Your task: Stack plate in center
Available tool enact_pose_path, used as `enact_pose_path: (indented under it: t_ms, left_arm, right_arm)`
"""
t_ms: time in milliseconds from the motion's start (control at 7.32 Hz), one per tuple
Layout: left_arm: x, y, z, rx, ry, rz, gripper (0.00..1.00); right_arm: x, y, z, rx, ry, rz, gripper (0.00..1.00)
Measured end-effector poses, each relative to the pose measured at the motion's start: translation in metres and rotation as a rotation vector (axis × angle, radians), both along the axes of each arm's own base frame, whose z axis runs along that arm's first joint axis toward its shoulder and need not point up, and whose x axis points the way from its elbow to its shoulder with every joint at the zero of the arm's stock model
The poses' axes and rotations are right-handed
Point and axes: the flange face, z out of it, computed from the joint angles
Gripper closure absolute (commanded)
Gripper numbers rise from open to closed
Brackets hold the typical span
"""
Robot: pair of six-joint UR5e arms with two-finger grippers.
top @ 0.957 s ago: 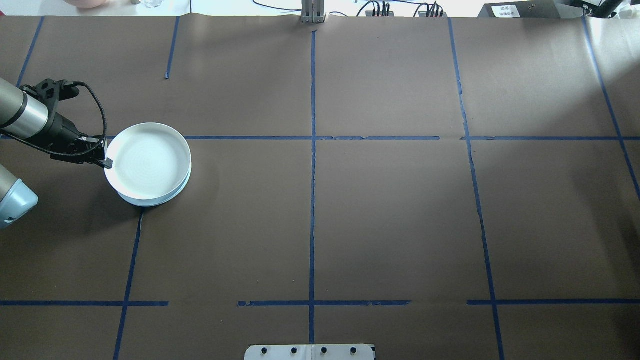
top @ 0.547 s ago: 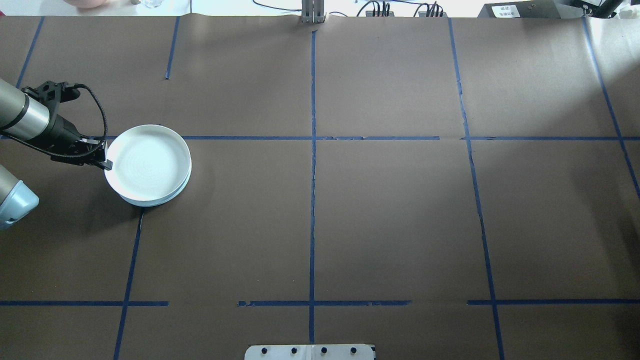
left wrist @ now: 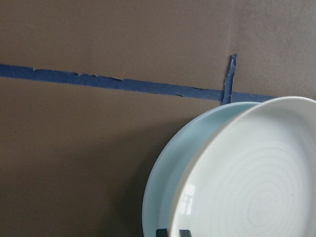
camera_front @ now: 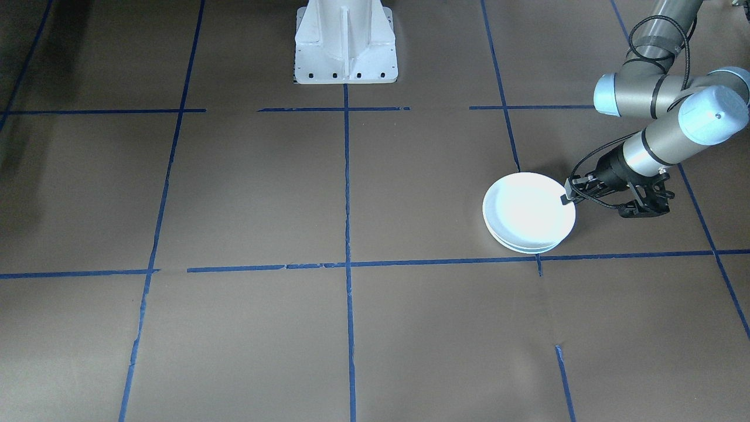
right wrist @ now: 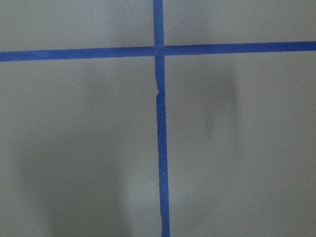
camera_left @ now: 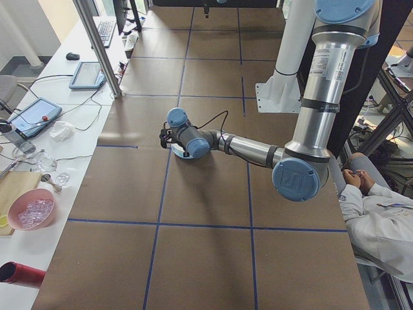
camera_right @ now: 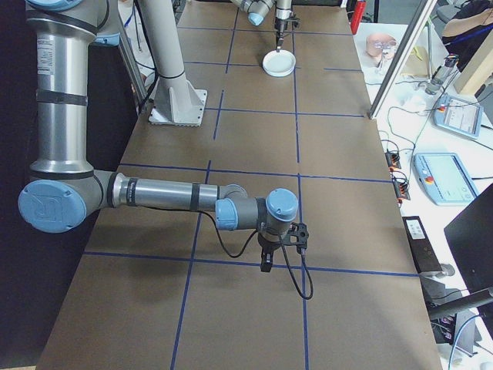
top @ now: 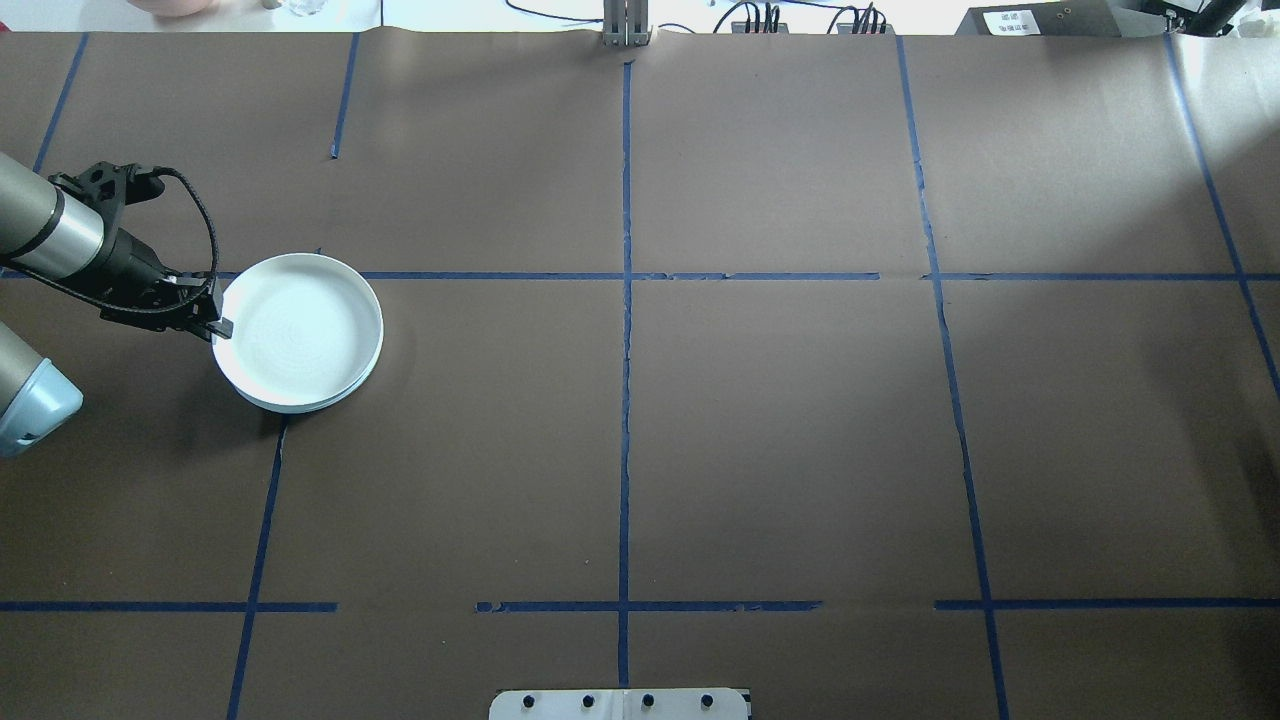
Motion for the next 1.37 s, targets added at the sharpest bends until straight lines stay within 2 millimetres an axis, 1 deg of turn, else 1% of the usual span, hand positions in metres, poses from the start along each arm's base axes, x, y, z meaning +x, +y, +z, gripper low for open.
enact_pose_path:
  t_ms: [273,410,547,683,957,1094,1230,1367]
  left_arm:
    - [-0.003,-0.001,0.0,0.007,-0.001,-0.002,0.0]
    - [-0.012,-0.004,0.002,0.031,-0.004,-0.005,0.0]
    - [-0.032,-0.012,0.007,0.07,-0.015,-0.007,0.0]
    - [-0.064,-0.02,0.022,0.113,-0.044,-0.002,0.0]
    - [-0.14,-0.028,0.064,0.2,-0.131,0.06,0.0]
    - [-0.179,-0.033,0.082,0.225,-0.167,0.083,0.0]
    - [-0.224,-0.036,0.101,0.233,-0.198,0.098,0.0]
    - [-0.267,-0.035,0.12,0.226,-0.22,0.11,0.0]
  right_arm:
    - [0.0,0.0,0.0,0.0,0.0,0.0,0.0]
    - [0.0,0.0,0.0,0.0,0.0,0.0,0.0]
    - [0.0,0.0,0.0,0.0,0.0,0.0,0.0]
    - [0.0,0.0,0.0,0.001,0.0,0.0,0.0]
    - [0.0,0.0,-0.001,0.001,0.0,0.0,0.0]
    - [0.0,0.0,0.0,0.001,0.0,0.0,0.0]
    - [0.0,0.0,0.0,0.001,0.0,0.0,0.0]
    - [0.0,0.0,0.0,0.001,0.0,0.0,0.0]
